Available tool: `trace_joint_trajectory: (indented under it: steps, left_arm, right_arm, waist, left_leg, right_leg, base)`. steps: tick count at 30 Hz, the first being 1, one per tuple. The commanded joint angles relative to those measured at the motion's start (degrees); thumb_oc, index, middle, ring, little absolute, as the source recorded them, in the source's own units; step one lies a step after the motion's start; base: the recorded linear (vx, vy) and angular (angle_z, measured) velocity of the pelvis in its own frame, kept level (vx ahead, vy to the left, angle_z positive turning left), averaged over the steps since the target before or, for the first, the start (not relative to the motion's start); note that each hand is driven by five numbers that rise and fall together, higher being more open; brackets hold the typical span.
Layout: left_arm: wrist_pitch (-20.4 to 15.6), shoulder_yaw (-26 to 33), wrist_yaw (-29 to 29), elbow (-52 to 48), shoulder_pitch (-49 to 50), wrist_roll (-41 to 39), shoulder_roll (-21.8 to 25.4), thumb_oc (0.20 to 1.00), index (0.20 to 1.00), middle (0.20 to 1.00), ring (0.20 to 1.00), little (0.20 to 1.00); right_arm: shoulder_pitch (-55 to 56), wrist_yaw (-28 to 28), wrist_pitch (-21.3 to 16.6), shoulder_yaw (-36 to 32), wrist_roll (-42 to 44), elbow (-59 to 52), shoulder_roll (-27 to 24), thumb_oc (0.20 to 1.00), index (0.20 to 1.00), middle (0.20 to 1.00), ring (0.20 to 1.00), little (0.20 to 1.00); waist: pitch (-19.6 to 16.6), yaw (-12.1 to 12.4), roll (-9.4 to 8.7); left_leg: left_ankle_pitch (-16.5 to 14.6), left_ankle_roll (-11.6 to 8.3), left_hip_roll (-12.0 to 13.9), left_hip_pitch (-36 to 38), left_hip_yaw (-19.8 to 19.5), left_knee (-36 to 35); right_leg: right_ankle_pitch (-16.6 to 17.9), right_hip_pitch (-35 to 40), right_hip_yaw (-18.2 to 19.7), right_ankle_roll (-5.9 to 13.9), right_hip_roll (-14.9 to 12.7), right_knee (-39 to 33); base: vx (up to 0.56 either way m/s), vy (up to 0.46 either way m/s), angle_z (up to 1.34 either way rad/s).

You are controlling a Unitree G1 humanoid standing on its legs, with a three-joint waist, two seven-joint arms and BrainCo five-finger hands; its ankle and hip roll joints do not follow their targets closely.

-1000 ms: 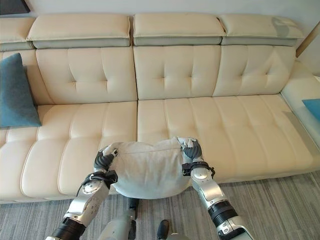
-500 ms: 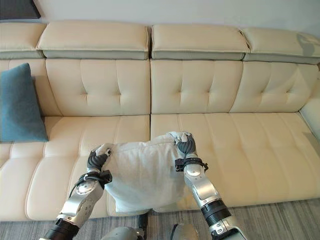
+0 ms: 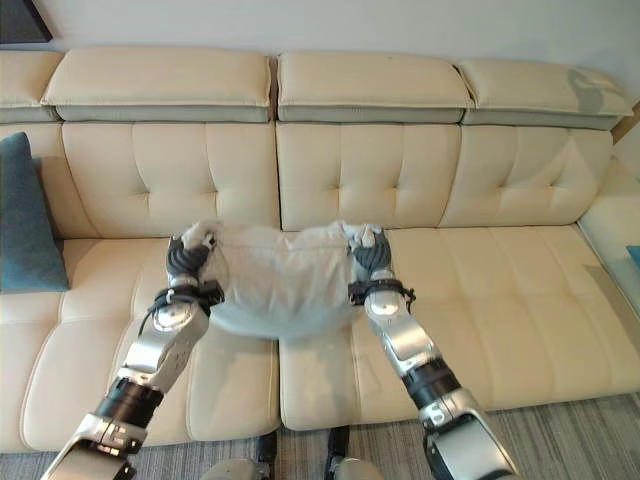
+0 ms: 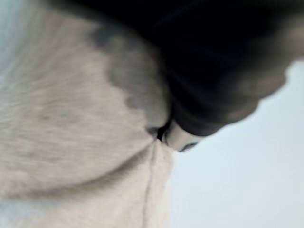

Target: Pick up all the scattered cushions and arrange them neatly on the sofa.

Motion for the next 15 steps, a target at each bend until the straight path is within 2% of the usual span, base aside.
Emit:
trace_joint_trajectory:
  steps: [1,5,15]
  left_arm:
    - [-5.6,-5.08,0.72,1.57,-11.85,1.93,0.55,0.2,0.2,0.2,0.2,0.2]
    - [-6.41,-6.52,2.47,5.18,-19.97,1.43,2.65,0.2,0.2,0.2,0.2,0.2]
    - [-5.73,-5.62,3.85,4.03,-21.32,2.52,2.39,0.2,0.2,0.2,0.2,0.2]
  right_arm:
    - [-11.41,-0.87,-4.45,2.69,1.36,0.29,2.41,0.2,0.2,0.2,0.2,0.2]
    - [-19.89,-3.5,-4.15,2.64,2.09,4.27,-0.1,0.2,0.2,0.2,0.2,0.2]
    - [-23.16,-5.8,-1.32,2.23,-2.53,4.22,-3.23,0.2,0.2,0.2,0.2,0.2]
  waist:
    - [-4.3,0.59,0.14]
    - [-2.57,0.96,0.04]
    - [-1.35,1.54,-0.53]
  left_leg:
    - [-4.89,-0.46,-0.15,0.87,2.82,-0.55]
    - [-3.94,-0.54,-0.28,-2.42,2.14,-0.55]
    - [-3.59,-0.61,-0.72,-5.37,1.3,-0.55]
  right_leg:
    - [-8.28,2.41,-0.52,4.24,-0.76,-0.19]
    - [-7.97,-0.5,-0.5,4.18,-0.65,-0.19]
    - [-8.43,-3.02,-1.0,4.1,-0.73,0.36]
  base:
    - [0.03,-0.001,0.06]
    - [0.01,-0.005,0.07]
    - [0.06,0.003,0.06]
